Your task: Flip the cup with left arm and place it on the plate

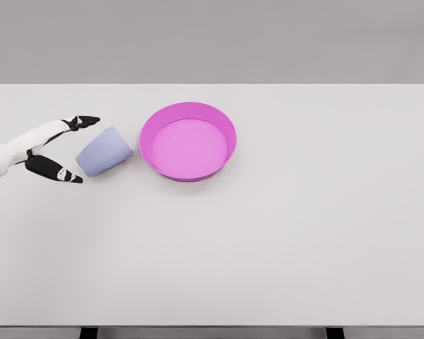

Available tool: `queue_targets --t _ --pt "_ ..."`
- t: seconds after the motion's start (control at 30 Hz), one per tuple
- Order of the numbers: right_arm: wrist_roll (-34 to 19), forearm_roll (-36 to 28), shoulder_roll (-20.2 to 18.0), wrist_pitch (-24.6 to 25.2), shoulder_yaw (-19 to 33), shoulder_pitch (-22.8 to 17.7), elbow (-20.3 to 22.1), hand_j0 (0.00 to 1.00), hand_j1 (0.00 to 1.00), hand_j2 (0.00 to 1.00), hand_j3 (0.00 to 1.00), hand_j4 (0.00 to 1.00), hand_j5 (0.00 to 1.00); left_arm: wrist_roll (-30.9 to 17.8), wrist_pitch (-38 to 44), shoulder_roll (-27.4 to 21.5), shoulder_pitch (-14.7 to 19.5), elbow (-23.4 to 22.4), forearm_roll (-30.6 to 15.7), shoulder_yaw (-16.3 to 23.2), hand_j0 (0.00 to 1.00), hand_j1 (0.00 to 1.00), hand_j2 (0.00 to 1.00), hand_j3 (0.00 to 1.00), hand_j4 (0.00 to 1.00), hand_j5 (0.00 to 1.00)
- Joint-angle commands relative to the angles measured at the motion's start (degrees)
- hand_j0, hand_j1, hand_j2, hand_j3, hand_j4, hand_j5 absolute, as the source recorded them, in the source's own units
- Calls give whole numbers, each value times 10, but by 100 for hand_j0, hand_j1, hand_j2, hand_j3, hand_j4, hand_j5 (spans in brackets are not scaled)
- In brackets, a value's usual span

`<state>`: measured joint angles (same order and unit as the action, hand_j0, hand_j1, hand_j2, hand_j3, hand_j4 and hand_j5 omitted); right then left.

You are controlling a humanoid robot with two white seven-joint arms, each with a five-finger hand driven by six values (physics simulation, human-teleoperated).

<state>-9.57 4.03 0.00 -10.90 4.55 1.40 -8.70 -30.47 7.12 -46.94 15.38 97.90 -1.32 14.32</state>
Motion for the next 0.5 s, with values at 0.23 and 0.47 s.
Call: queue_targets --t 0.23,0.47 --pt "0 0 0 0 -1 0 0 100 100 100 100 100 100 -13 147 21 49 26 80 59 100 100 100 100 100 100" --pt "0 0 0 0 0 0 0 100 100 100 100 100 100 -27 172 26 57 31 85 59 100 100 100 100 100 100"
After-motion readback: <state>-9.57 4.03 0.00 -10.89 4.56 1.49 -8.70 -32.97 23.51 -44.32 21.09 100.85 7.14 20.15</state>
